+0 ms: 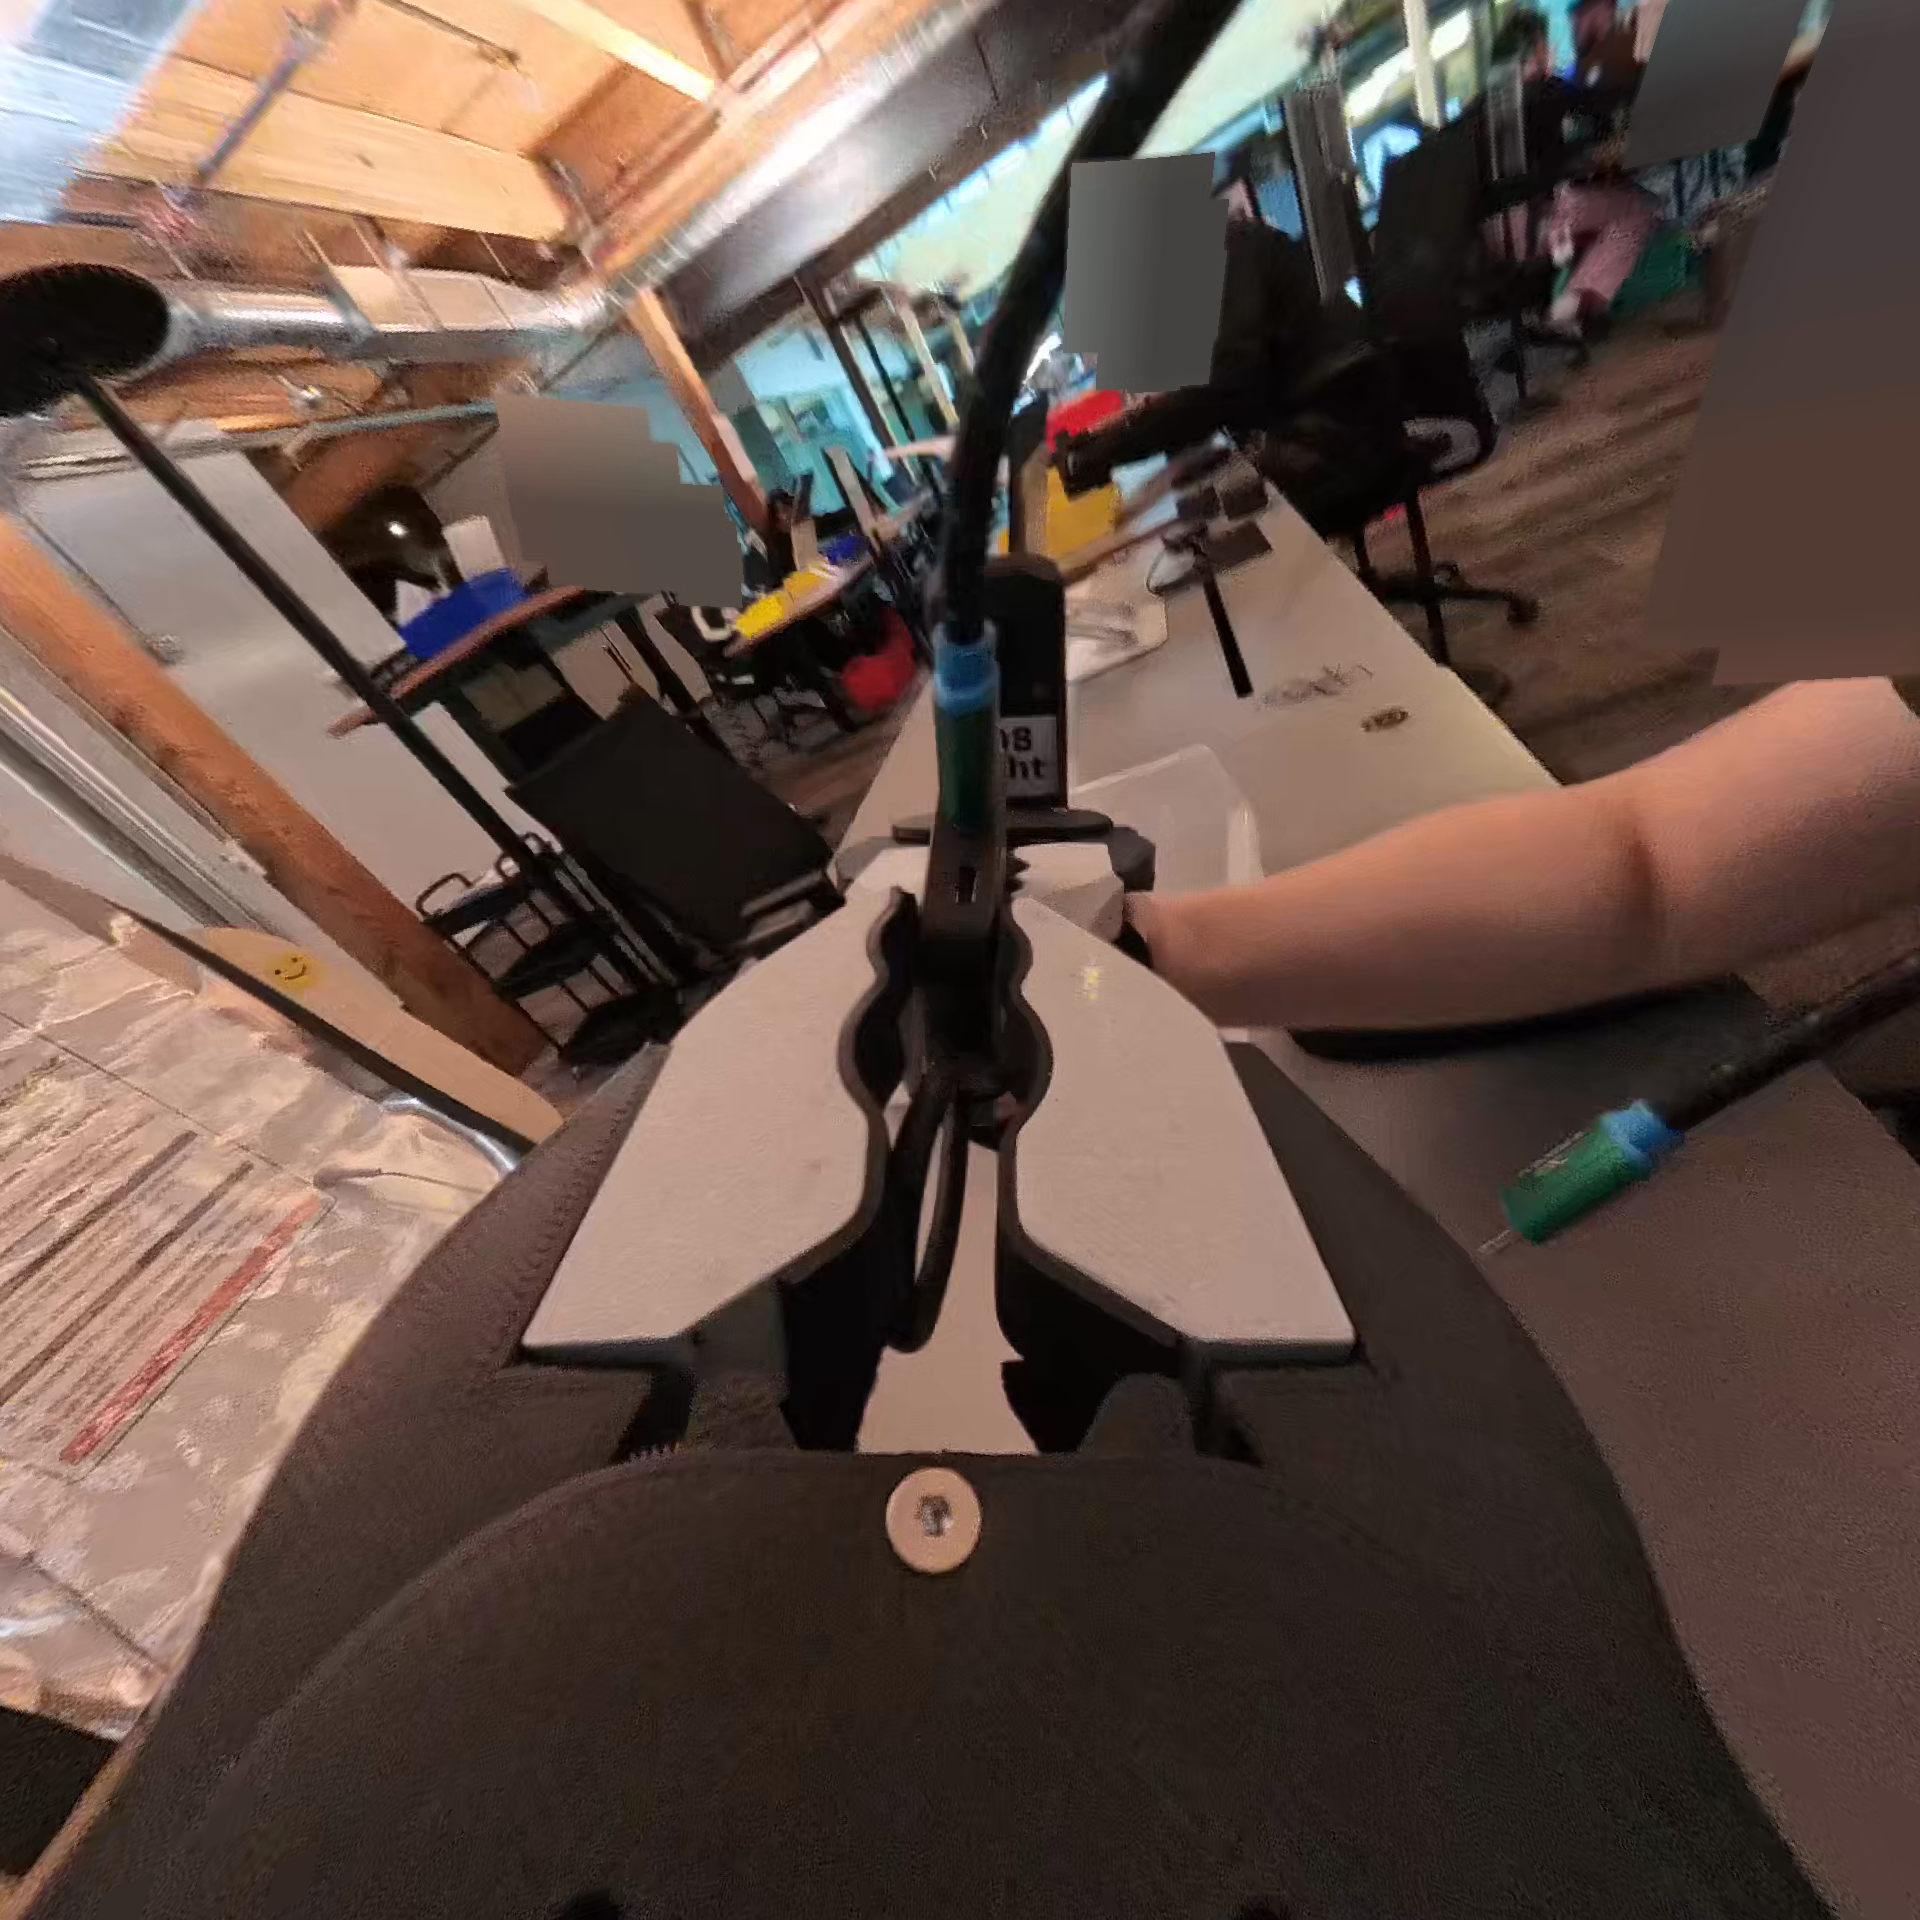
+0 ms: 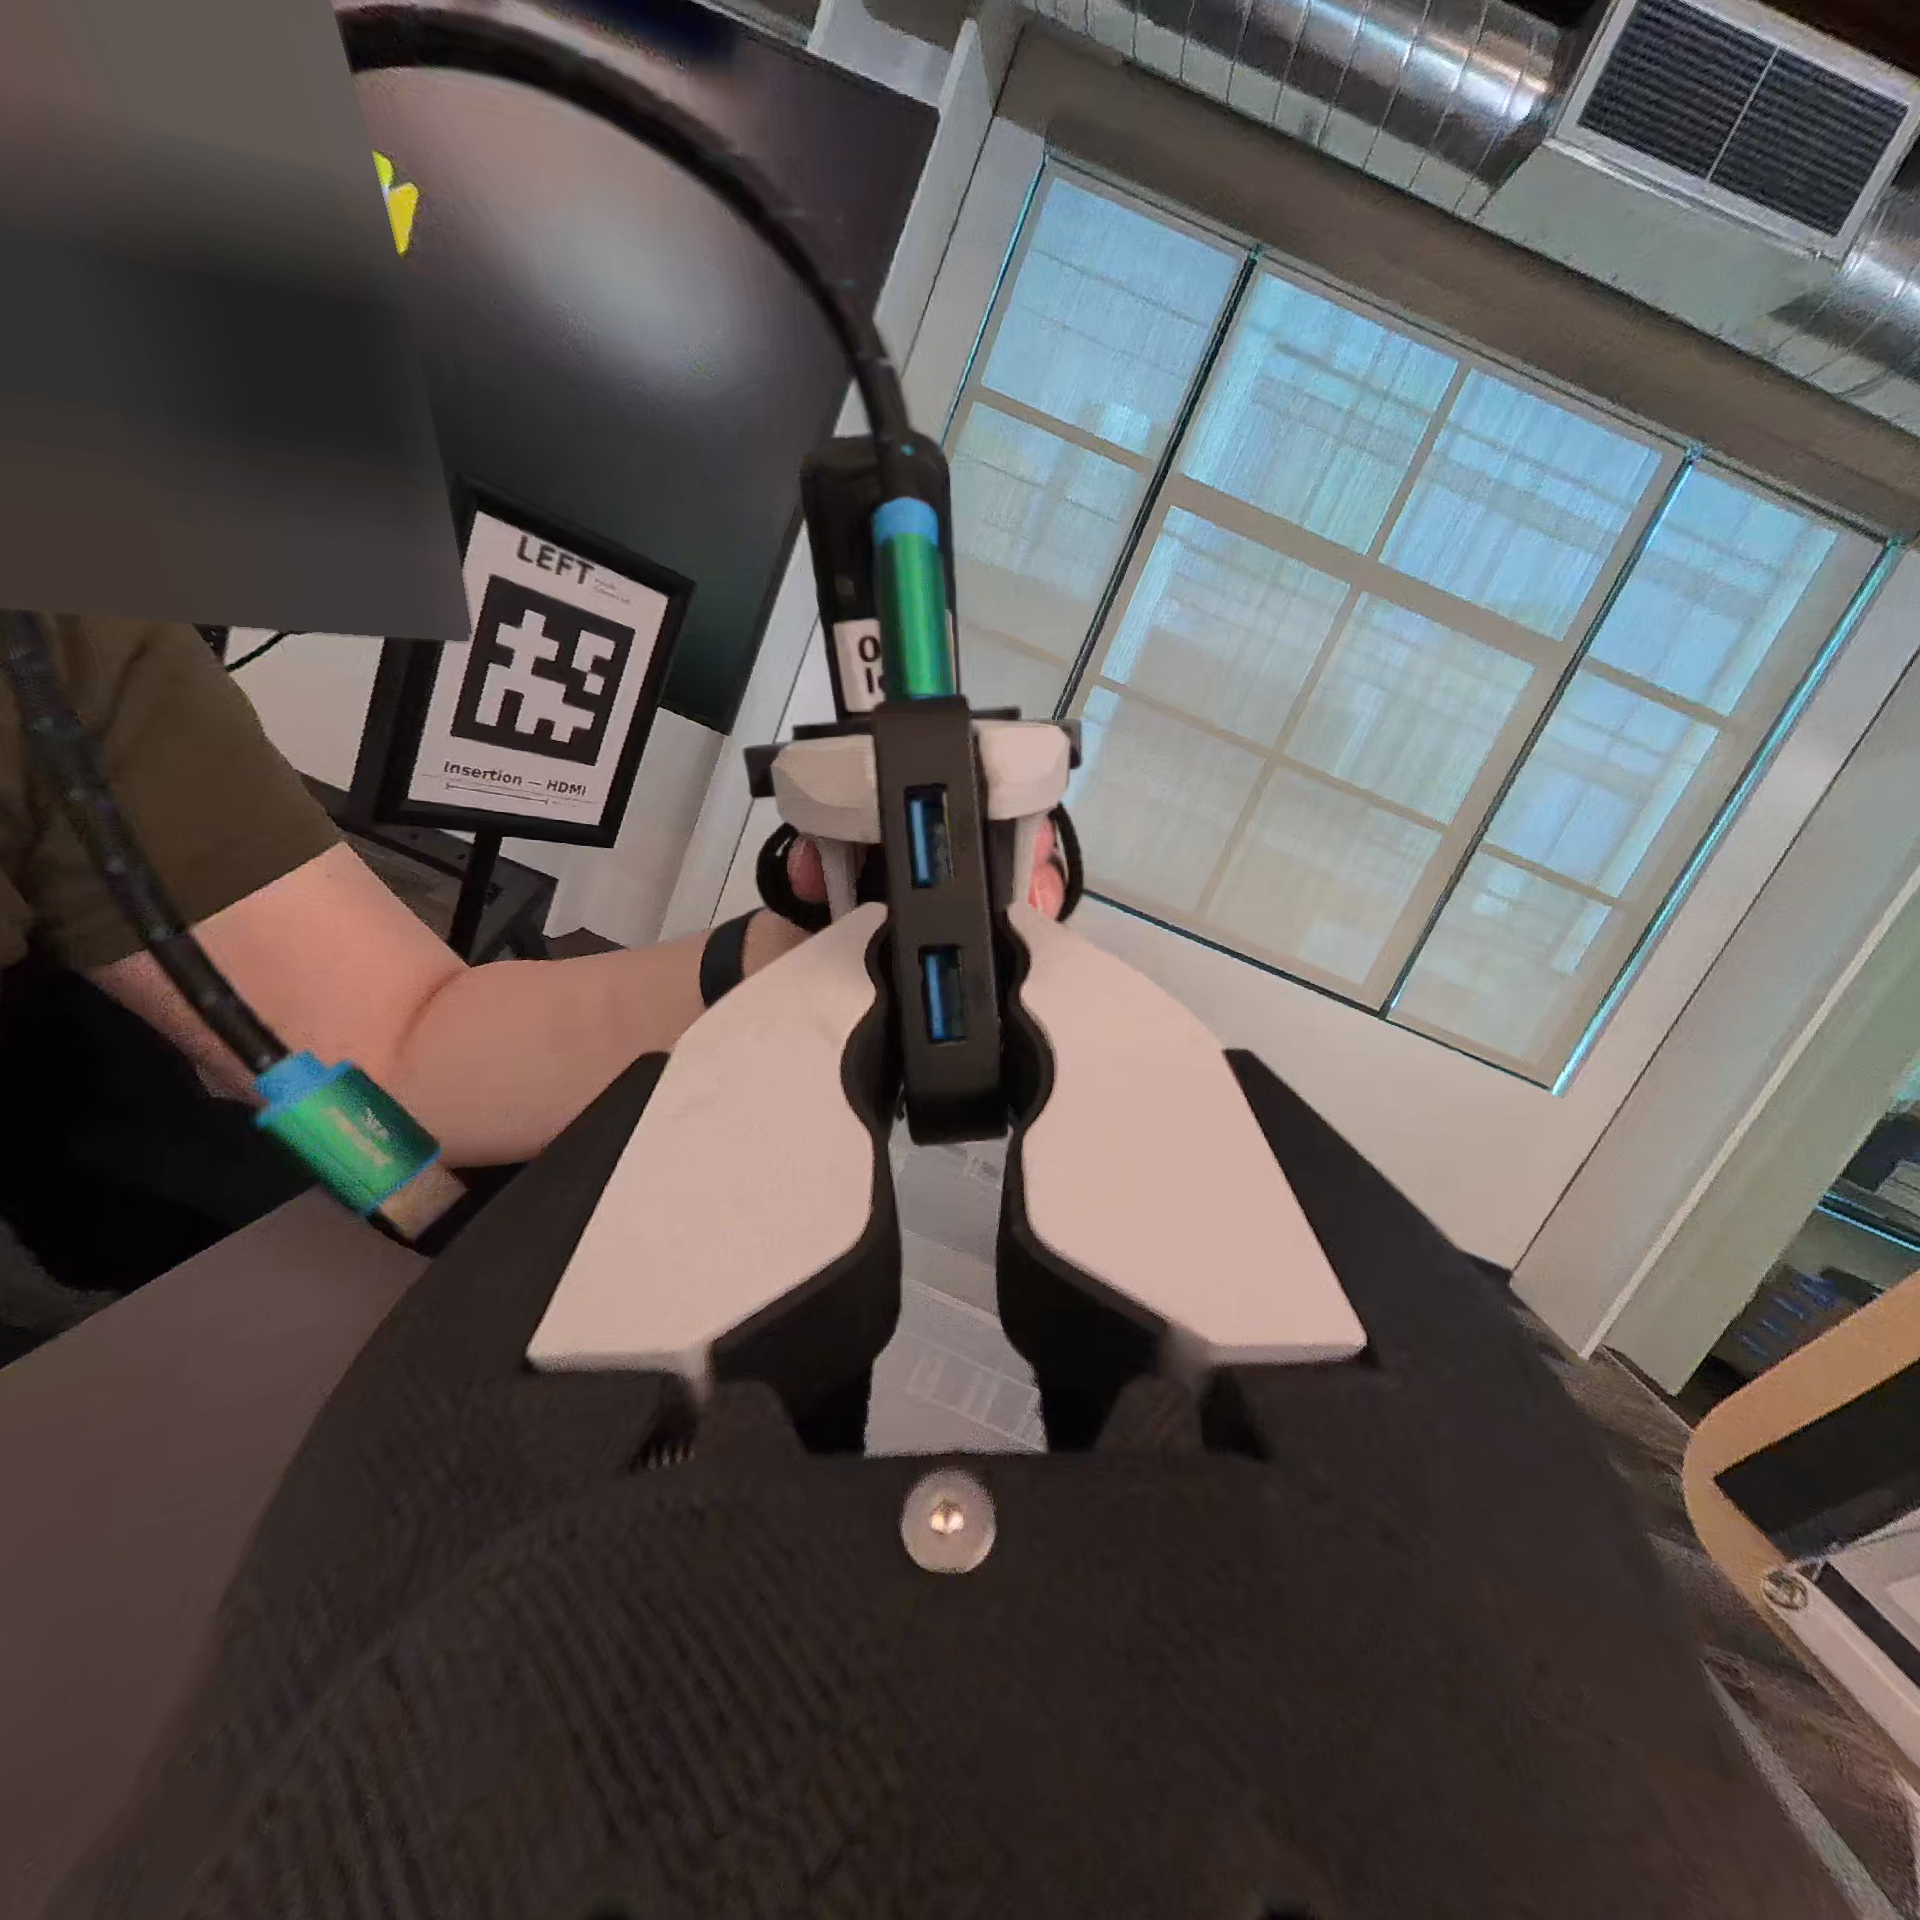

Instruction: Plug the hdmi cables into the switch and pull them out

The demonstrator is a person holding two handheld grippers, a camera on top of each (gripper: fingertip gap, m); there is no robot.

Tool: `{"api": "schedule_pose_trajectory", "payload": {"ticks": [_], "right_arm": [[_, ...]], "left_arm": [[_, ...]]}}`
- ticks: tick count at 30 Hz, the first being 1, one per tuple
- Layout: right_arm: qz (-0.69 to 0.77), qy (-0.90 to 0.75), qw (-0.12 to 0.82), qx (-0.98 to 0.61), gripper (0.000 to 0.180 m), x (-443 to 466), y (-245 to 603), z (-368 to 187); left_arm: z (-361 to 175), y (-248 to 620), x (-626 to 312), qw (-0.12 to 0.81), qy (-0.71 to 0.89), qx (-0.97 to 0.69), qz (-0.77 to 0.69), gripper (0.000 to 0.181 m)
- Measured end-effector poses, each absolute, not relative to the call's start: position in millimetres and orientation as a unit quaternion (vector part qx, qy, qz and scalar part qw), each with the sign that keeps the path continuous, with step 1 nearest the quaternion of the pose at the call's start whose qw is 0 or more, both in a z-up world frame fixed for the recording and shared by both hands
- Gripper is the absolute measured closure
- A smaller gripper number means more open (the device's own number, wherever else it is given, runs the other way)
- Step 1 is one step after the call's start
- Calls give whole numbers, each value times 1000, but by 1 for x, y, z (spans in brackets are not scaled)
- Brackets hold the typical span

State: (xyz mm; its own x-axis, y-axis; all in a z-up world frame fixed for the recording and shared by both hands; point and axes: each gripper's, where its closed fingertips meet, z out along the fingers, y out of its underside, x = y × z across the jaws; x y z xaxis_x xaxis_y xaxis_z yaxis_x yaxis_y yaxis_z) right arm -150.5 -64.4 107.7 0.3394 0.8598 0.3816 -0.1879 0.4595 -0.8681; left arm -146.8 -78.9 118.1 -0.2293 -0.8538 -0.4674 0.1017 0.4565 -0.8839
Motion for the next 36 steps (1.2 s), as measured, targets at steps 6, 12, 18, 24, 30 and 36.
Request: {"api": "schedule_pose_trajectory", "payload": {"ticks": [6, 12, 18, 24, 30, 36], "right_arm": [[241, -469, 727, -440, 150, -131, -47, 96], [186, -513, 704, -454, 153, -129, -53, 89], [162, -536, 722, -405, 165, -135, -62, 94], [181, -554, 717, -384, 164, -148, -65, 88], [193, -546, 724, -375, 165, -142, -72, 97], [256, -517, 745, -335, 165, -144, -85, 116]], "left_arm": [[114, -72, -149, 563, 674, -303, -369, 167], [113, -79, -150, 554, 683, -301, -369, 167], [124, -88, -146, 585, 656, -284, -382, 151], [115, -90, -149, 573, 686, -291, -342, 139], [135, -92, -167, 581, 660, -282, -384, 132], [114, -94, -147, 550, 679, -293, -388, 119]]}}
